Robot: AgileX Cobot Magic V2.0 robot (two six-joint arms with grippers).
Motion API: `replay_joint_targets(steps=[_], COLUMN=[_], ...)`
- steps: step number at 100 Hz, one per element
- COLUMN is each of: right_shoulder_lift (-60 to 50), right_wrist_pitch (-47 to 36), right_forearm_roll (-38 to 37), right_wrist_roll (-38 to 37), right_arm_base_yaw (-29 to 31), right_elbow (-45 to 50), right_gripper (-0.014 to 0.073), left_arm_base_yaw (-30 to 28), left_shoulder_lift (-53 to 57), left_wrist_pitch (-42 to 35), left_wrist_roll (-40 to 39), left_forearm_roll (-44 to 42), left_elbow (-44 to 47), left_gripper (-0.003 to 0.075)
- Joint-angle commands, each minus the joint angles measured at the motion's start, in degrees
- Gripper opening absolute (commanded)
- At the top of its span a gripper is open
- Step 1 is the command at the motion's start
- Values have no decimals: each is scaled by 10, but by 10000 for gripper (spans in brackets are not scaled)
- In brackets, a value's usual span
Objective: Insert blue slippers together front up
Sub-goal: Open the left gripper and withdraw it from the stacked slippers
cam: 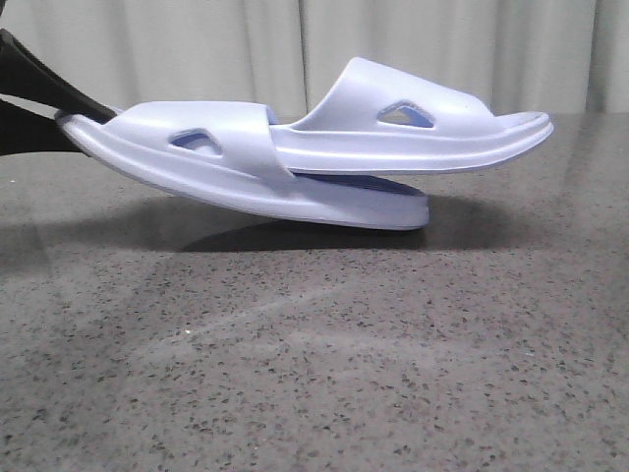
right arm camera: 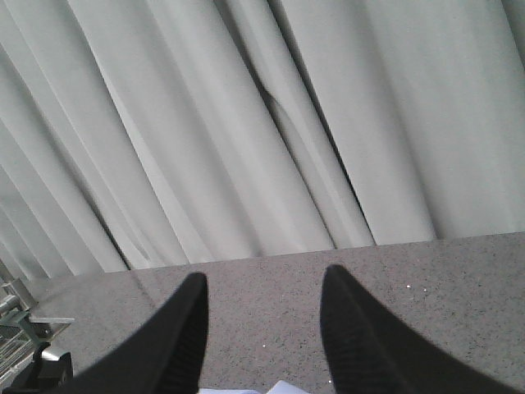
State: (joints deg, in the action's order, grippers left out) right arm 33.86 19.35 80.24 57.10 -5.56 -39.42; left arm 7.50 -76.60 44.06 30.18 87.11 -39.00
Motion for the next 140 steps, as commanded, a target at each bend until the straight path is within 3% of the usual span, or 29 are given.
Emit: replay_joint_targets(steps=[1, 23, 75, 107, 140], right_shoulder_lift=[-2, -2, -2, -2, -2], right_wrist_pitch=[-6, -5, 3, 3, -54], right_forearm_roll=[8, 8, 8, 0, -105], right_wrist_roll=[13, 13, 13, 13, 13], right_arm_base_yaw=[-1, -1, -1, -1, -1], right_elbow=[-21, -21, -21, -19, -11], right_gripper=[269, 269, 268, 268, 268], left_arm_base_yaw=[5, 5, 5, 5, 5], left_shoulder_lift=[11, 11, 11, 15, 120], left_wrist_pitch=[26, 11, -135, -208, -267], left_wrist_roll=[1, 1, 21, 132, 261], left_forearm_roll=[25, 12, -65, -66, -70], left_elbow=[-16, -16, -16, -16, -16], left_gripper=[131, 229, 229, 229, 229])
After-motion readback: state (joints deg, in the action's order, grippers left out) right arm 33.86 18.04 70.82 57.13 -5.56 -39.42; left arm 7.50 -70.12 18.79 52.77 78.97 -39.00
